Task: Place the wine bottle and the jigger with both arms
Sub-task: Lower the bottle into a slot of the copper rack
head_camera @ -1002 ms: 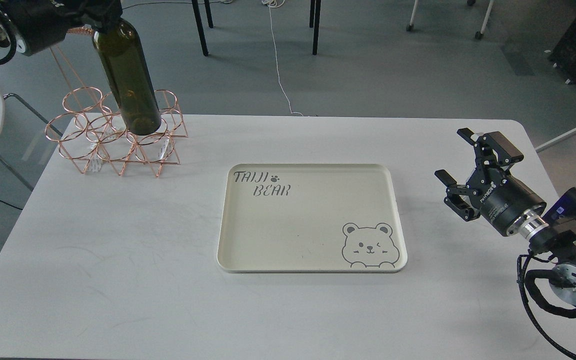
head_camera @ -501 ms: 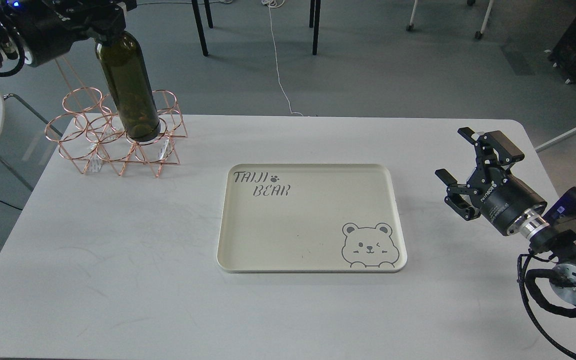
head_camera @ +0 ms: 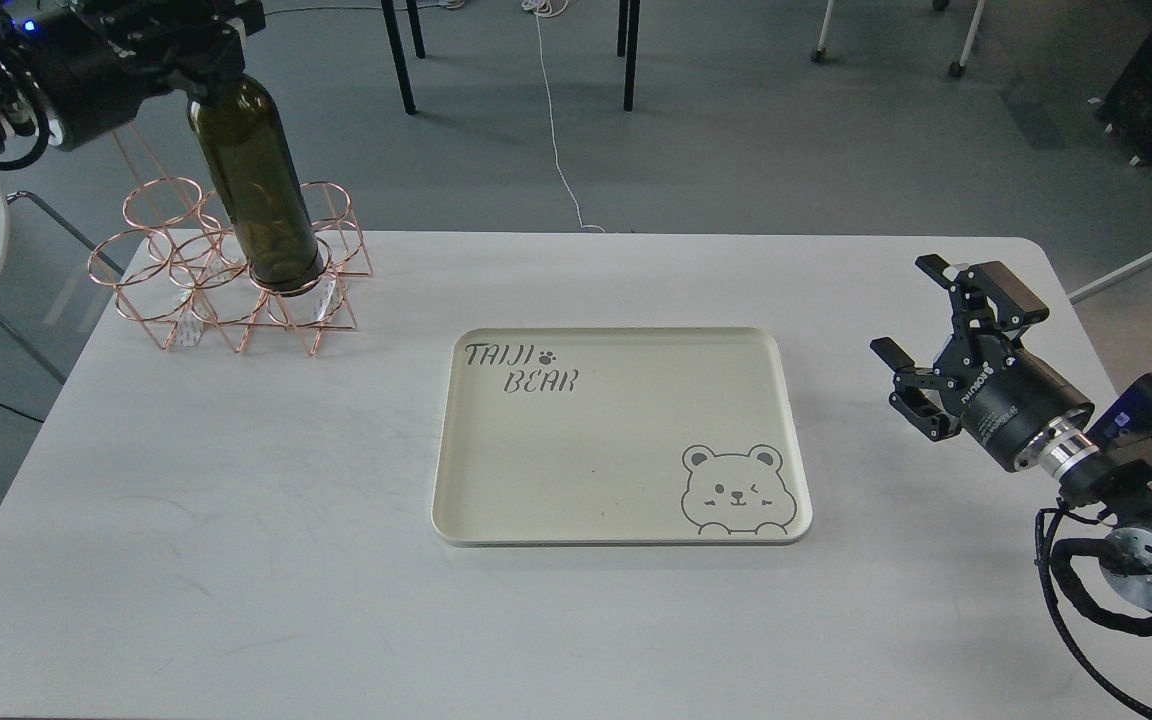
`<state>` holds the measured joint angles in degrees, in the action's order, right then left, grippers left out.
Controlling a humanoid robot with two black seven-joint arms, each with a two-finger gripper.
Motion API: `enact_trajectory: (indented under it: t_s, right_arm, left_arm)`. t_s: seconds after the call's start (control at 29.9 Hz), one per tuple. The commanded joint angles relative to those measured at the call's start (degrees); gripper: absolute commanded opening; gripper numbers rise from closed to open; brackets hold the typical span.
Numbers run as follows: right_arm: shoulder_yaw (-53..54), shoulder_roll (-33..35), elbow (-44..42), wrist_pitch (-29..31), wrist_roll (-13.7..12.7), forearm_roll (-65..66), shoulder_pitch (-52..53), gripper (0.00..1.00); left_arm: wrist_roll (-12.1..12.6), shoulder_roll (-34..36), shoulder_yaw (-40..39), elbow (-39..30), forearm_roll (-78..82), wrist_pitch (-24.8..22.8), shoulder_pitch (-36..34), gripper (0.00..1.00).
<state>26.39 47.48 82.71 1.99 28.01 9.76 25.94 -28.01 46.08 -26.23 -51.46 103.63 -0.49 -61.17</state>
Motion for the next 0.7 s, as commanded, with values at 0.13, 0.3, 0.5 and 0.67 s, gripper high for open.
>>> enact_trajectory:
  t_s: [0.13, 0.3, 0.5, 0.67]
  right_arm:
    - [-0.11, -0.02, -0.01, -0.50, -0.01, 0.00, -0.19, 0.99]
    - [-0.03, -0.02, -0.01, -0.58, -0.01, 0.00, -0.19, 0.99]
    - [-0.03, -0.02, -0.01, -0.58, -0.01, 0.00, -0.19, 0.99]
    - [-0.03, -0.02, -0.01, -0.58, -0.01, 0.00, -0.28, 0.99]
  left_arm:
    - [0.01, -0.11, -0.14, -0.14, -0.01, 0.40, 1.66, 0.11]
    - [0.01, -1.25, -0.23, 0.13, -0.09, 1.63, 3.16, 0.12]
    - [0.01, -2.57, -0.23, 1.45, -0.09, 2.77, 5.00, 0.15]
    - [0.01, -2.66, -0.23, 1.62, -0.09, 2.77, 5.80, 0.18]
